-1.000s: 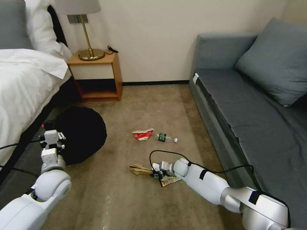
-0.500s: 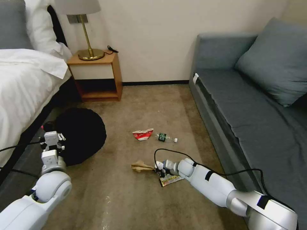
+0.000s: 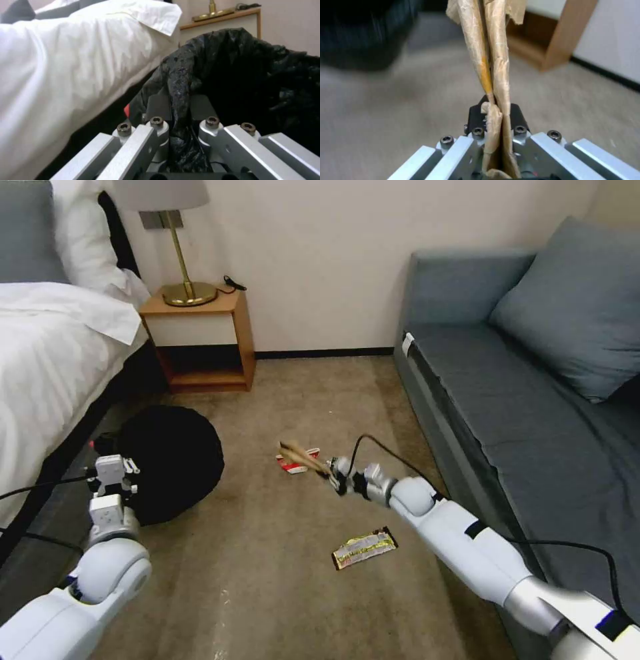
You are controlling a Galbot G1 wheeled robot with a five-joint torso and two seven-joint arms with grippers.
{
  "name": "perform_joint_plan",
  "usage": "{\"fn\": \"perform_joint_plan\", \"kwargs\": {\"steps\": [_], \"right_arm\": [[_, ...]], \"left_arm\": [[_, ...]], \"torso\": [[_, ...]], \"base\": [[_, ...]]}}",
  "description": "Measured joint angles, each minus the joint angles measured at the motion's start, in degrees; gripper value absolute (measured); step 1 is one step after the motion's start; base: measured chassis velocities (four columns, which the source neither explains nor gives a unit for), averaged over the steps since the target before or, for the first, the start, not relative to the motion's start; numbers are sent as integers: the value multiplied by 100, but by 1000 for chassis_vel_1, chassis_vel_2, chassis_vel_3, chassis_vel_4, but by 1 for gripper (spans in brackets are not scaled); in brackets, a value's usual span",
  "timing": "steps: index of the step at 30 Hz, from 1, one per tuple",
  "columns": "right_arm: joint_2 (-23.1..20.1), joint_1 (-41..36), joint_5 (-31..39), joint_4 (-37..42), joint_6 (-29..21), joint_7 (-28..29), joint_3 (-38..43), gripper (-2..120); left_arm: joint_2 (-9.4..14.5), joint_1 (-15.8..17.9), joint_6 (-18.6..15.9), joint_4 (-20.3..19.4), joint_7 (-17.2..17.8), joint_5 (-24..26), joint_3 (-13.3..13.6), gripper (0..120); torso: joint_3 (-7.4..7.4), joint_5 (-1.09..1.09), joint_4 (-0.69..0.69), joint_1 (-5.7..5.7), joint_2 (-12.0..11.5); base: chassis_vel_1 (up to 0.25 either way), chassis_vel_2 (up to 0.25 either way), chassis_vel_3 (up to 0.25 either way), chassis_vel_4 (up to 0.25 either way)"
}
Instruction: Pick up the trash bin, then pick up the garbage on the floor and place it into the trash bin.
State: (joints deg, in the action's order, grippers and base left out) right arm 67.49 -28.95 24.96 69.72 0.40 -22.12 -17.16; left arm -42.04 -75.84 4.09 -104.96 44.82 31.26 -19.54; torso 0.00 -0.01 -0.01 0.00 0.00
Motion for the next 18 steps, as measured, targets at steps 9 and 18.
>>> {"fn": "perform_joint_plan", "kwargs": {"steps": [9,18], "right_arm": [[552,859,1419,374,-369,244,-769,2],[1291,1173,1501,-90,-324,313,-1367,2]], "left_arm": [[-113,20,90,10,-65,-55,86,7],[-249,30,232,-104,-172,-82,135,7]], "torso": [[0,-1,2,0,0],[0,-1,2,0,0]], "base": [[0,0,0,0],[0,0,0,0]]}}
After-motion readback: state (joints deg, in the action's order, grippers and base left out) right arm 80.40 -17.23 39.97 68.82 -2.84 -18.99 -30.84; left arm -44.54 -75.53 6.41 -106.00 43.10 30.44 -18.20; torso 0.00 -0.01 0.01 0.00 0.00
